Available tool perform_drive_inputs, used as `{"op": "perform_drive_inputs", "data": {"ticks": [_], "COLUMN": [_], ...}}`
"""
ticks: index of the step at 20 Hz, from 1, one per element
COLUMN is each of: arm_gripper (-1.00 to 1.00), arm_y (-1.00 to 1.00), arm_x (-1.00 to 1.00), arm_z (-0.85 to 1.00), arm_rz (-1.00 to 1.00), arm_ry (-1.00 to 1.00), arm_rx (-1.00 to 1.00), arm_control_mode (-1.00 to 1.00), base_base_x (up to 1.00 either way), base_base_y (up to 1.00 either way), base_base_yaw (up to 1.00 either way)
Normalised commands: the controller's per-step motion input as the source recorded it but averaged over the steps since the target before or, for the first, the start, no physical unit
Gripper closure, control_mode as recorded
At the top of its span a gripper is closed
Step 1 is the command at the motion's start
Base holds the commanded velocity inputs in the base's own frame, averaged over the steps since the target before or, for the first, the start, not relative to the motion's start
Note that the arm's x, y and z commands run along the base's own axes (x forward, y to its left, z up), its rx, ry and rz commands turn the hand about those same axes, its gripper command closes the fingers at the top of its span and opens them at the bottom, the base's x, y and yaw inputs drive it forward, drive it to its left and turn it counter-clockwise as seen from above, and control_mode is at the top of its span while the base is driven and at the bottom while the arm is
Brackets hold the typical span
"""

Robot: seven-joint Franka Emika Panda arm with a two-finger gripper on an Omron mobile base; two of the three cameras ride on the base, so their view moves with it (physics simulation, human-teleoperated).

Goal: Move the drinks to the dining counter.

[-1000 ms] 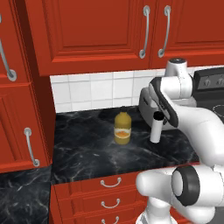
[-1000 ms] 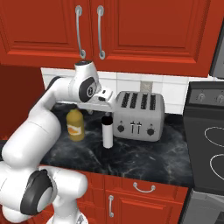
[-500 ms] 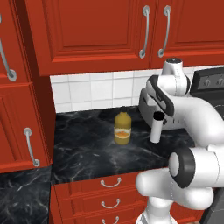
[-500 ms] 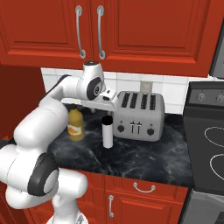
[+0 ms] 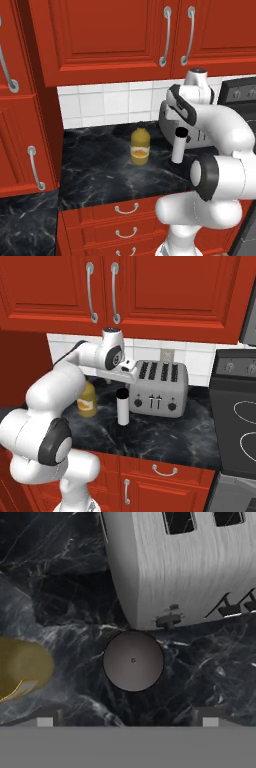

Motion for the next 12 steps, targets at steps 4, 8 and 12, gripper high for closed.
{"op": "perform_drive_inputs", "data": {"ticks": [4,8,12], "arm_gripper": [-1.00,-1.00,-1.00], "arm_y": [0.00,-0.03,-0.01], "arm_x": [0.17,0.21,0.05], "arm_z": [-0.17,-0.17,-0.21], "arm_rz": [0.00,0.00,0.00], "arm_ry": [0.01,0.02,0.05], "arm_rx": [0.00,0.00,0.00], "arm_control_mode": [-1.00,-1.00,-1.00], "base_base_x": [0.00,0.00,0.00], "base_base_y": [0.00,0.00,0.00], "base_base_yaw": [0.00,0.00,0.00]}}
